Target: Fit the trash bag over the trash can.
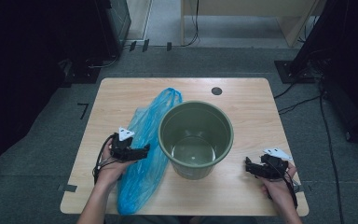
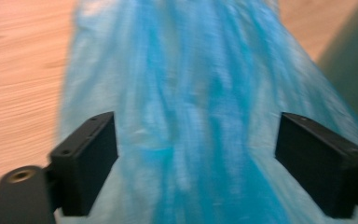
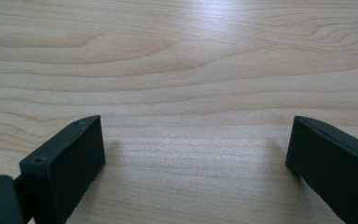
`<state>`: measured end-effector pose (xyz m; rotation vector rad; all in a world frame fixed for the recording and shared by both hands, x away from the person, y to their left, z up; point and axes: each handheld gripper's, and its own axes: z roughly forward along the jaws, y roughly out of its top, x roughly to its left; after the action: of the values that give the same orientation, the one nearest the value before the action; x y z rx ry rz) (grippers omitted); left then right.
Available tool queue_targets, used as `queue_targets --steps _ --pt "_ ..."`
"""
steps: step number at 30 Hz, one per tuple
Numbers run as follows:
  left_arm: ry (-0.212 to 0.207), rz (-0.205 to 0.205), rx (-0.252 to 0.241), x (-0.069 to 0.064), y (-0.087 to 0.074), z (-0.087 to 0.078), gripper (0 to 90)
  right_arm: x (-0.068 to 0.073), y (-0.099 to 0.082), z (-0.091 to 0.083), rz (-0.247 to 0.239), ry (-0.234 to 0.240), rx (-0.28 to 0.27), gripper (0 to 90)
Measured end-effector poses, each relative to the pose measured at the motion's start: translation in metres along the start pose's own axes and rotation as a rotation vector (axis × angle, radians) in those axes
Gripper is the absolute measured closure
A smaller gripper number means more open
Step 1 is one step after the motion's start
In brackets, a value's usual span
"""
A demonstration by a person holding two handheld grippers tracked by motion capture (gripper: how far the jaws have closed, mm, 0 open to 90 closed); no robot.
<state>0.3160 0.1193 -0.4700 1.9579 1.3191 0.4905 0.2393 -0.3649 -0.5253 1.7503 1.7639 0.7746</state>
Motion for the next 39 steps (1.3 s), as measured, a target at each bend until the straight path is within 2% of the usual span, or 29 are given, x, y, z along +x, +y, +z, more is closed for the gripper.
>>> queue_targets --steps 1,2,3,4,5,7,8,9,11,12,13,16,17,19,22,23,24,27,29,32,33,34,35,36,37,38,39 --pt "0.004 -0.054 -0.029 0.012 0.002 -0.002 9.2 0.000 0.000 0.000 0.000 0.000 0.002 4.1" --pt "0.004 -0.054 -0.029 0.012 0.002 -0.002 7.6 0.000 0.000 0.000 0.000 0.000 0.002 4.1" --pt "-0.008 -0.072 -0.029 0.017 0.002 -0.002 7.6 0.000 0.000 0.000 0.000 0.000 0.000 4.1" --pt "-0.043 -0.105 0.003 0.026 0.002 0.003 0.0 0.000 0.000 0.000 0.002 0.000 0.000 4.1" --pt "-0.043 -0.105 0.003 0.026 0.002 0.003 0.0 0.000 0.000 0.000 0.002 0.000 0.000 4.1" --pt "-0.042 -0.133 0.030 0.031 0.000 0.010 0.0 0.000 0.000 0.000 0.001 0.000 0.000 4.1" --pt "-0.040 -0.149 0.064 0.032 -0.001 0.016 0.0 0.000 0.000 0.000 0.001 0.000 0.000 4.1" --pt "-0.042 -0.157 0.077 0.032 -0.002 0.020 0.0 0.000 0.000 0.000 0.001 0.000 0.000 4.1" --pt "-0.051 -0.158 0.109 0.030 -0.003 0.026 0.0 0.000 0.000 0.000 0.001 0.000 0.000 4.1" --pt "-0.051 -0.158 0.109 0.030 -0.003 0.026 0.0 0.000 0.000 0.000 0.001 0.000 0.000 4.1" --pt "-0.049 -0.138 0.126 0.024 -0.003 0.030 0.0 0.000 0.000 0.000 0.001 0.000 0.001 4.1" --pt "-0.058 -0.124 0.146 0.018 -0.003 0.034 0.0 0.000 0.000 0.000 0.000 0.000 0.000 4.2" --pt "-0.063 -0.116 0.169 0.011 -0.004 0.038 0.0 0.000 0.000 0.000 0.001 0.001 0.001 4.2" --pt "-0.068 -0.111 0.177 0.007 -0.004 0.040 0.0 0.000 0.000 0.000 0.001 0.000 0.001 4.2" --pt "-0.091 -0.072 0.188 -0.007 -0.004 0.045 0.0 0.000 0.000 0.000 0.001 0.001 0.002 4.2" --pt "-0.128 -0.064 0.192 -0.016 -0.003 0.047 0.0 0.000 0.000 0.000 0.001 0.000 0.001 4.2" --pt "-0.128 -0.064 0.192 -0.016 -0.003 0.047 0.0 0.000 0.000 0.000 0.001 0.000 0.001 4.2" --pt "-0.138 -0.024 0.199 -0.033 -0.002 0.050 0.0 0.000 0.000 0.000 0.001 0.000 0.001 4.2" --pt "-0.130 -0.008 0.201 -0.037 -0.002 0.051 0.0 0.000 0.000 0.000 0.000 0.000 0.001 4.3" --pt "-0.078 0.063 0.204 -0.052 -0.004 0.054 0.0 0.000 0.000 0.000 0.000 0.000 0.001 4.4" --pt "-0.062 0.091 0.194 -0.058 -0.005 0.055 5.4 0.000 0.000 0.000 0.000 0.000 0.001 4.4" --pt "-0.052 0.124 0.196 -0.063 -0.006 0.055 5.4 0.000 0.000 0.000 0.000 0.000 0.001 4.4" --pt "-0.038 0.151 0.179 -0.070 -0.007 0.053 12.9 0.000 0.000 0.000 0.001 0.001 0.001 4.4" --pt "-0.038 0.151 0.179 -0.070 -0.007 0.053 19.8 0.000 0.000 0.000 0.001 0.001 0.001 4.4" --pt "-0.046 0.160 0.165 -0.072 -0.007 0.052 19.8 0.000 0.000 0.000 0.001 0.001 0.001 4.4" --pt "-0.062 0.175 0.144 -0.075 -0.008 0.049 41.1 0.000 0.000 0.000 -0.001 0.001 0.001 4.4" --pt "-0.062 0.175 0.144 -0.075 -0.008 0.049 50.0 0.000 0.000 0.000 -0.001 0.001 0.001 4.4"
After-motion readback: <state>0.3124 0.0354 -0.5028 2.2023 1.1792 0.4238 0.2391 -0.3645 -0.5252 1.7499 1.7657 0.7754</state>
